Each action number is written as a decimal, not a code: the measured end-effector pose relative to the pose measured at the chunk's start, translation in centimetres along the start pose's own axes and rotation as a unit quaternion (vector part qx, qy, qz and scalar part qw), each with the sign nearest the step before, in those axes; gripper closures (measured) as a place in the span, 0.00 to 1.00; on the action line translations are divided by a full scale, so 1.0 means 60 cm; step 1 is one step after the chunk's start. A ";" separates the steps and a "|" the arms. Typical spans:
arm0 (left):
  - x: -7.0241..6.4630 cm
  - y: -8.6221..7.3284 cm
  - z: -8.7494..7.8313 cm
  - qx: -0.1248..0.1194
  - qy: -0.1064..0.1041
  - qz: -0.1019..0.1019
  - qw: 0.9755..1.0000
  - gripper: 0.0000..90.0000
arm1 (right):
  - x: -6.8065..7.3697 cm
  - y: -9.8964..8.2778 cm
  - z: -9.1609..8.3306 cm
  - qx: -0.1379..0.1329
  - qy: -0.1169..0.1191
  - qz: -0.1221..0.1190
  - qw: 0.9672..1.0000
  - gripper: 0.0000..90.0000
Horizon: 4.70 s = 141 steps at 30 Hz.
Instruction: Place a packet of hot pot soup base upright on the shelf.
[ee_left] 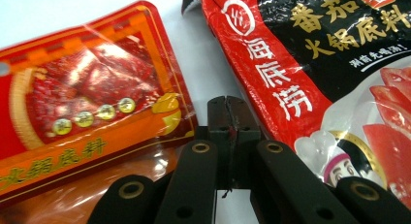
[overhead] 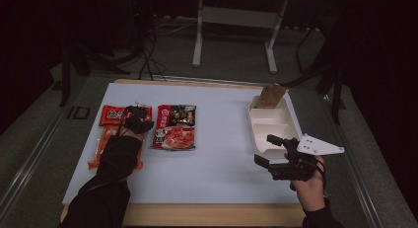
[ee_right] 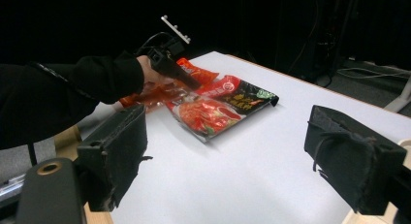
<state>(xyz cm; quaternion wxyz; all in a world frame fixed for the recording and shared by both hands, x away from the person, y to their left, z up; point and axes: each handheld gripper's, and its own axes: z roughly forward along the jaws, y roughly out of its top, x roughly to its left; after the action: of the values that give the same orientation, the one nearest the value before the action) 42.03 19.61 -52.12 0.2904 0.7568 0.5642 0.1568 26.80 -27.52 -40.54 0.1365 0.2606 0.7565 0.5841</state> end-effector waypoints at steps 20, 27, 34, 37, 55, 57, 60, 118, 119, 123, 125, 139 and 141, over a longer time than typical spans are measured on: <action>-0.074 0.003 0.028 0.031 -0.036 0.057 0.997 1.00 | -0.003 -0.005 0.000 0.001 0.002 0.005 1.000 0.17; -0.122 -0.001 0.032 0.032 -0.066 0.079 0.994 1.00 | -0.002 -0.007 0.003 0.005 0.003 0.002 1.000 0.17; -0.155 -0.004 0.034 0.036 -0.090 0.096 0.991 1.00 | -0.005 -0.009 0.003 0.006 0.002 0.004 1.000 0.17; -0.162 -0.003 0.034 0.039 -0.092 0.100 0.990 1.00 | -0.003 -0.009 0.003 0.006 0.002 0.003 1.000 0.17; -0.169 0.007 0.027 0.023 -0.104 0.093 0.990 1.00 | -0.001 -0.010 0.004 0.011 -0.002 -0.006 1.000 0.17; -0.165 0.012 0.024 0.019 -0.100 0.092 0.991 1.00 | -0.002 -0.010 0.004 0.011 -0.003 -0.007 1.000 0.17; -0.159 0.022 0.020 0.012 -0.097 0.086 0.992 1.00 | -0.001 -0.010 0.003 0.009 -0.004 -0.009 1.000 0.17; -0.201 0.101 0.123 0.018 -0.043 0.040 0.998 0.89 | -0.004 -0.025 0.019 0.031 0.011 -0.018 0.999 0.17; -0.202 0.100 0.123 0.016 -0.041 0.037 0.998 0.90 | -0.003 -0.024 0.019 0.031 0.011 -0.017 0.999 0.17; -0.205 0.101 0.124 0.010 -0.054 0.031 0.998 0.95 | -0.005 -0.024 0.019 0.030 0.011 -0.015 0.999 0.17; -0.207 0.102 0.122 0.009 -0.057 0.037 0.998 0.96 | -0.005 -0.024 0.019 0.031 0.009 -0.016 0.999 0.17; -0.196 0.099 0.070 -0.034 -0.096 0.025 0.994 0.98 | -0.006 -0.020 0.017 0.021 0.001 -0.014 1.000 0.17; -0.197 0.100 0.061 -0.042 -0.102 0.026 0.994 0.98 | -0.005 -0.019 0.018 0.021 -0.001 -0.015 1.000 0.17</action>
<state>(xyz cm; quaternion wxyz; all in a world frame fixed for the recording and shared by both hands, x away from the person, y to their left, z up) 44.93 6.30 -50.22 0.3739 0.7703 0.5047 0.1105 27.33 -27.03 -41.93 0.1403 0.2521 0.7724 0.5658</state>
